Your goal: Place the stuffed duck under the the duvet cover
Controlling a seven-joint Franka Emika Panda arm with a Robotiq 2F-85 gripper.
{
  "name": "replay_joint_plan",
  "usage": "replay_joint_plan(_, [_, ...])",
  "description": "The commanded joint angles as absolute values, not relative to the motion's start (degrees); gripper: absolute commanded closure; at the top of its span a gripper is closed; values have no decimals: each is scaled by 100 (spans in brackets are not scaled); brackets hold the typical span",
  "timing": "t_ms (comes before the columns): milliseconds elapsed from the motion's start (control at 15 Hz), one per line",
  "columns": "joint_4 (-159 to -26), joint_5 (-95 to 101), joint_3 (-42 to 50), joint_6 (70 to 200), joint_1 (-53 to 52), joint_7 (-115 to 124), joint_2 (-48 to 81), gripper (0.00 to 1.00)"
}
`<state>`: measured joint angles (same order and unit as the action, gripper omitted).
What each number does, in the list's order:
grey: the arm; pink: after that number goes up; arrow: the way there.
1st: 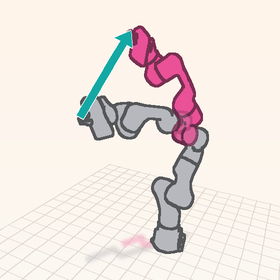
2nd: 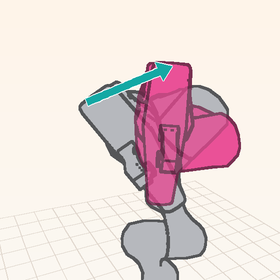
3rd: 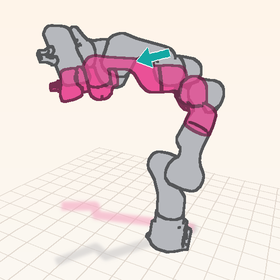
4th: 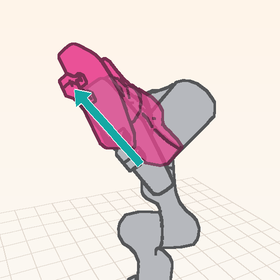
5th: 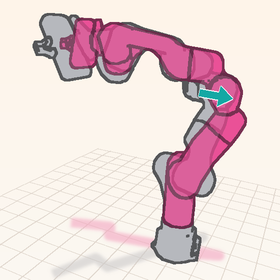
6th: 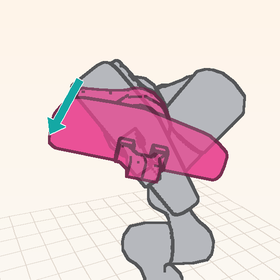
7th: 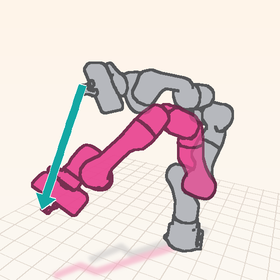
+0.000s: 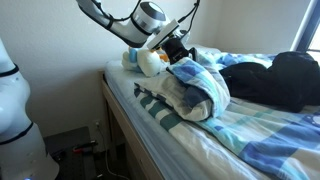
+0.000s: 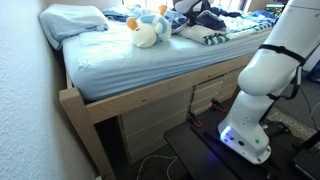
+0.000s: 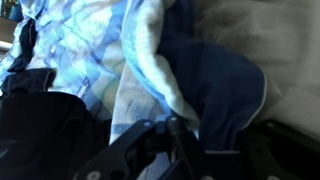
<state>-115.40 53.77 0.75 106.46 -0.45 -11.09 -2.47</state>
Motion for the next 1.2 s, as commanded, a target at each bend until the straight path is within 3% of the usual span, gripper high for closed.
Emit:
replay_joint_plan(0, [-11472,5146,-103,10260,-170,-1103,-437,95])
replay_joint_plan(67, [-11416,5084,-157,10173,-214,-1092,-469,100])
replay_joint_plan(1133, [-9032,5220,-1112,8710,-931,-1207,-434,97])
